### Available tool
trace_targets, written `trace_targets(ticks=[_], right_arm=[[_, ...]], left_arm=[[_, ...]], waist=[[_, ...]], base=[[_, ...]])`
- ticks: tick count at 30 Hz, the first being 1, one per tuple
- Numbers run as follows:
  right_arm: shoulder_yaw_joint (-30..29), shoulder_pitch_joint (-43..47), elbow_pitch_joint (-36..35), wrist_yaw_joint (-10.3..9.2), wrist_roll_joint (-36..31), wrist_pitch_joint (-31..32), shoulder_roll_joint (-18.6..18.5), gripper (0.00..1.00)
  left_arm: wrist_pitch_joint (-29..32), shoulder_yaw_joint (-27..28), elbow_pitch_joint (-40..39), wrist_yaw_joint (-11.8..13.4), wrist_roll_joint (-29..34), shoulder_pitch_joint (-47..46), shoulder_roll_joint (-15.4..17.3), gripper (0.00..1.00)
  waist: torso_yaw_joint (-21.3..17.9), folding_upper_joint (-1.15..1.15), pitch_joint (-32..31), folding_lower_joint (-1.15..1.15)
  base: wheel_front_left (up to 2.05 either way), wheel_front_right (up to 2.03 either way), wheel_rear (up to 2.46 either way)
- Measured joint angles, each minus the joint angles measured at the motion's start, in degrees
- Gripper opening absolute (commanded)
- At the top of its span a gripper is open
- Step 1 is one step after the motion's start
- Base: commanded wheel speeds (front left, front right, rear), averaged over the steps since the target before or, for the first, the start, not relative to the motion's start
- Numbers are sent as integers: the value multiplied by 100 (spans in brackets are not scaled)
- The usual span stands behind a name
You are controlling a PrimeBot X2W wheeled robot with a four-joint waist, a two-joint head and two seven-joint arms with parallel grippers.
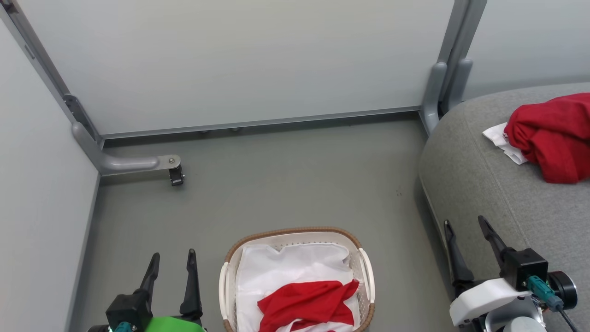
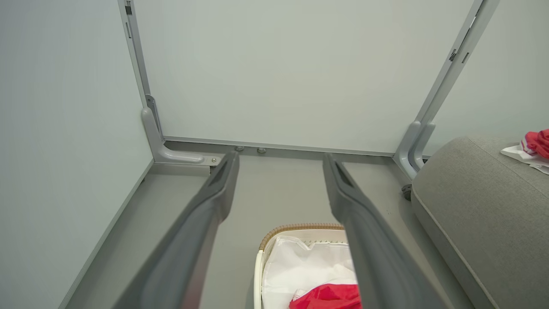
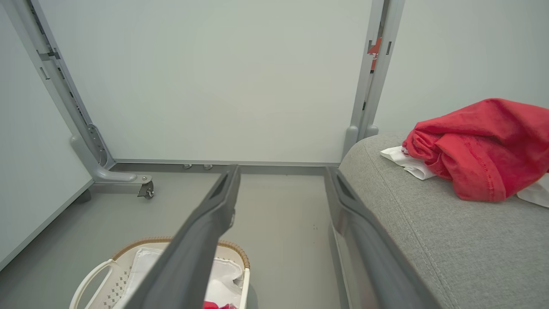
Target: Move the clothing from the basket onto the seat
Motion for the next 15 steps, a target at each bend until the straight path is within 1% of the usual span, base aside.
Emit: trace_targets(ticks=[15], right_arm=[[80, -7, 97, 0, 2, 0, 0, 100]], left_arm=[[0, -1, 67, -70, 63, 0, -21, 100]], waist=[[-9, 0, -16, 0]], base=[[0, 0, 0]])
